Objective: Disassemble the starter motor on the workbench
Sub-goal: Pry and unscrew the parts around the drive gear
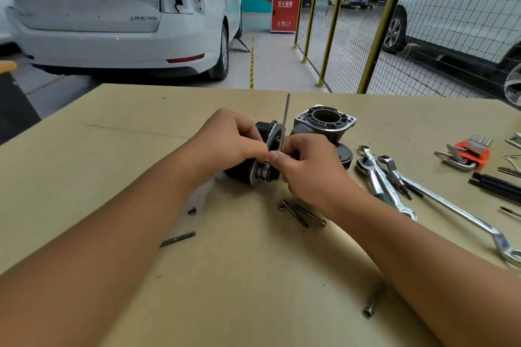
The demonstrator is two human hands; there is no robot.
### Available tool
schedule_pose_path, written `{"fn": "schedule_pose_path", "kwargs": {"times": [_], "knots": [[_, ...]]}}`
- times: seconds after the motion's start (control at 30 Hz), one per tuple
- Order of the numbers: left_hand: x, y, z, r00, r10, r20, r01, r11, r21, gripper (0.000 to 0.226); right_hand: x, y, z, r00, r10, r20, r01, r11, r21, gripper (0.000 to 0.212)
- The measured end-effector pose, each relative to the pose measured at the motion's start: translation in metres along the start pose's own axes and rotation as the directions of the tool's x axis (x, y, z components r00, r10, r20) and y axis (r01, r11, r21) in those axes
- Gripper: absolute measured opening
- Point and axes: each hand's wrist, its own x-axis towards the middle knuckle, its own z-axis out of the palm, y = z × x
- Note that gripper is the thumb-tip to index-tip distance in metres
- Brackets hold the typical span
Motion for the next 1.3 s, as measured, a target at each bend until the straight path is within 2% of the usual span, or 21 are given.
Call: {"fn": "schedule_pose_path", "kwargs": {"times": [0.1, 0.33, 0.7, 0.9, 1.3], "knots": [[-0.001, 0.000, 0.000, 1.000, -0.008, 0.006, 0.008, 1.000, -0.023, 0.010, -0.002, -0.001, 0.003, 1.000, 0.029, 0.007, -0.029, 0.996, 0.082, 0.026], [-0.001, -0.002, -0.001, 1.000, -0.001, 0.006, 0.002, 0.999, -0.042, 0.010, -0.006, -0.002, 0.008, 0.999, 0.042, -0.024, -0.039, 0.991, 0.128, 0.025], [0.002, -0.006, -0.004, 0.999, 0.017, 0.033, -0.015, 0.999, -0.051, 0.012, -0.004, 0.002, 0.006, 1.000, 0.018, -0.005, -0.017, 0.993, 0.121, 0.027], [0.003, -0.008, -0.006, 0.997, 0.034, 0.076, -0.028, 0.997, -0.072, 0.011, -0.005, 0.005, 0.001, 0.997, -0.070, 0.020, 0.069, 0.997, 0.040, 0.027], [0.005, -0.020, -0.023, 0.972, 0.120, 0.203, -0.102, 0.990, -0.093, 0.014, 0.000, 0.000, -0.005, 0.979, -0.194, 0.057, 0.203, 0.943, -0.262, 0.032]]}}
